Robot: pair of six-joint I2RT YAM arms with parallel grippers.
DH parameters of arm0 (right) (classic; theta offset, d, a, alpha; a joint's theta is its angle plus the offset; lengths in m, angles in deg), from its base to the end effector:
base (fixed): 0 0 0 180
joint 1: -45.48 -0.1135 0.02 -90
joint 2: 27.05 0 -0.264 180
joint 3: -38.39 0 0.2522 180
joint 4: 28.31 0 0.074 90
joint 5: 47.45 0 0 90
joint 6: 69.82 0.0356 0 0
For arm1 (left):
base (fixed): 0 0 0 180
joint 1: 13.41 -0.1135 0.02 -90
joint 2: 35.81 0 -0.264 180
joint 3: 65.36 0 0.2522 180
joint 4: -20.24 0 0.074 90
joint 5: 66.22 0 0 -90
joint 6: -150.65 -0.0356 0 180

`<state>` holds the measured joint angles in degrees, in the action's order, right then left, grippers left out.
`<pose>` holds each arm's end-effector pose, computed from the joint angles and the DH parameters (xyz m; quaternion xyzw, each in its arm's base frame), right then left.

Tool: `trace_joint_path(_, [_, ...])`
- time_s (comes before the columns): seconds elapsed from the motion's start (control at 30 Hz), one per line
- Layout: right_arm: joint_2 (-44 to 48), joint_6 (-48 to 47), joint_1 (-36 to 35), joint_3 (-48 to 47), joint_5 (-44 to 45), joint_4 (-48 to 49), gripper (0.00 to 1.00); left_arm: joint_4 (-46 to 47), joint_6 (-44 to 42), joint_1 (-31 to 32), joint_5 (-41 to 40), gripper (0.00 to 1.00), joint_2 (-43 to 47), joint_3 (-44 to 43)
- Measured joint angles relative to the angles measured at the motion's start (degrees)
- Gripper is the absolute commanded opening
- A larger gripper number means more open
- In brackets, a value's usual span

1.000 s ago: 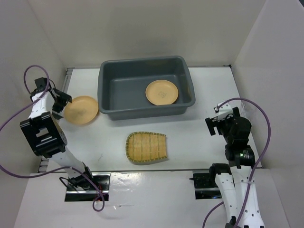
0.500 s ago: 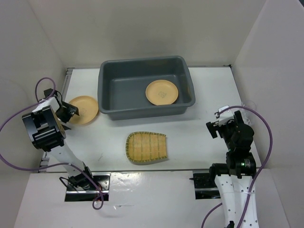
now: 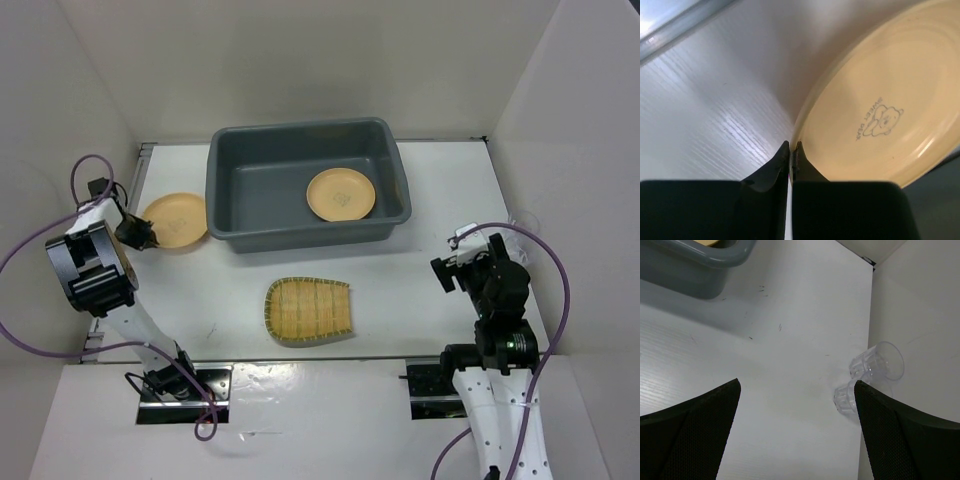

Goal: Place the mixed dishes into the plastic bin

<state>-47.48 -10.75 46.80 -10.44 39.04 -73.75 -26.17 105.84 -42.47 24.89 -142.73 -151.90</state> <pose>0.0992 -0.0001 0.2935 -0.2230 0.7724 -0.1414 0.5777 0.3294 0.1822 0.1775 -0.5896 0.7822 -0.0376 0.1978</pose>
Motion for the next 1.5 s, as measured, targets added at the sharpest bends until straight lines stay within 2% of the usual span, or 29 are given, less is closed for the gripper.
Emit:
trace_joint_path(0.17, [0.50, 0.15, -3.02, 0.28, 1.40, 0.48, 0.99, -5.14, -0.07, 0.35, -2.80, 0.00, -0.04, -8.83])
trace_joint_path(0.37, [0.81, 0.44, -5.90, 0.70, 2.47, 0.79, 0.99, -9.84, 1.11, -0.79, -4.22, 0.00, -0.02, -26.34])
trace_joint_path(0.43, [0.81, 0.48, -6.58, 0.70, 2.84, 0.83, 0.99, -10.60, 2.12, -1.05, -2.75, 0.00, -0.02, -30.91])
trace_joint_path(0.6, [0.83, 0.66, -7.39, 0.72, 3.93, 1.16, 0.99, -10.29, 5.03, 0.07, 7.85, 0.00, -0.92, -39.67])
trace_joint_path(0.77, [0.83, 0.72, -7.45, 1.01, 4.37, 1.33, 0.99, -12.87, 5.60, 7.67, 14.43, 0.00, -10.51, -60.61])
trace_joint_path(0.97, [0.81, 1.27, -7.93, 1.03, 5.20, 1.60, 0.99, -22.01, 4.66, 20.79, 19.67, 0.00, -29.59, -97.13])
trace_joint_path(1.07, [0.81, 1.33, -7.98, 1.03, 5.77, 1.62, 0.99, -25.11, 3.08, 26.27, 22.38, 0.00, -33.20, -100.10])
trace_joint_path(1.23, [0.81, 1.51, -8.41, 1.03, 6.12, 1.66, 0.99, -31.34, 0.17, 33.68, 21.38, 0.00, -41.20, -103.82])
trace_joint_path(1.5, [0.72, 1.53, -8.48, 1.03, 6.19, 1.68, 0.99, -35.30, -4.63, 41.07, 13.49, 0.00, -44.37, -98.44])
